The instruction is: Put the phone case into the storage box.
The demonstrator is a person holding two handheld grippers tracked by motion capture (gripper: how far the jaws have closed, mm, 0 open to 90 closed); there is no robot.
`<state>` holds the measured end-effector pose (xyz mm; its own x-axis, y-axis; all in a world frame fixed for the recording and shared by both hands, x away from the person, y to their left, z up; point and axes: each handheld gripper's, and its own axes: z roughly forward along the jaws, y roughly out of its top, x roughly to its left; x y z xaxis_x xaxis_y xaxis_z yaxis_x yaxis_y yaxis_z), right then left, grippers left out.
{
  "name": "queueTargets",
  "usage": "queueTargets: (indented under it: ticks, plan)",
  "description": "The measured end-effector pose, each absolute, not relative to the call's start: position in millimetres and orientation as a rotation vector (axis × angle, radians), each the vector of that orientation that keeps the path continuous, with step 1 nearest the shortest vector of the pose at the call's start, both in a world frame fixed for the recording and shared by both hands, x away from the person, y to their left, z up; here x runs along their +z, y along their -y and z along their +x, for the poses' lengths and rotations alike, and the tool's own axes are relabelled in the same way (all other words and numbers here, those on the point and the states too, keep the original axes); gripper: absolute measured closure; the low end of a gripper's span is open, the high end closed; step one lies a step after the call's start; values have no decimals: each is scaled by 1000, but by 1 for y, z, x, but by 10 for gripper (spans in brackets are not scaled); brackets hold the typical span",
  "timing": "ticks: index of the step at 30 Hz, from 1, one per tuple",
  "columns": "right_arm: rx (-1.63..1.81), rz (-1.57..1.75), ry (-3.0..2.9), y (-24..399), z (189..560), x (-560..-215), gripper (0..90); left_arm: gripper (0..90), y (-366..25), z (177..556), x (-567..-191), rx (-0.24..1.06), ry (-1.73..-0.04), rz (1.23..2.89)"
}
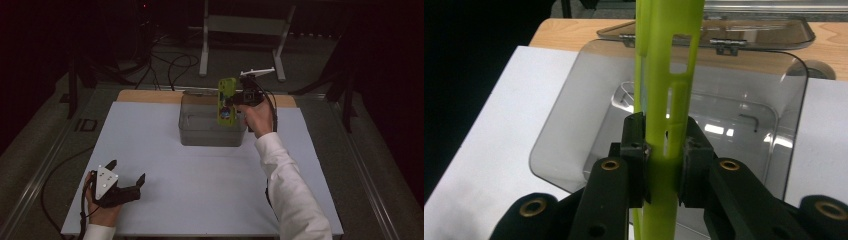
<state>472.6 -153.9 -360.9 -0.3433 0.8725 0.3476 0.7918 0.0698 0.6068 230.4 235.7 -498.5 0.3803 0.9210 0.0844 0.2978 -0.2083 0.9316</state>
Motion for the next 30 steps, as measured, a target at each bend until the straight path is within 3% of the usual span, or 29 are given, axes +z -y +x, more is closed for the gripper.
queueTargets:
  ticks: [30]
  plan:
    - [954,1792,-2196,164,482,-384,777,1,-234,230,-499,856,-1073,1735]
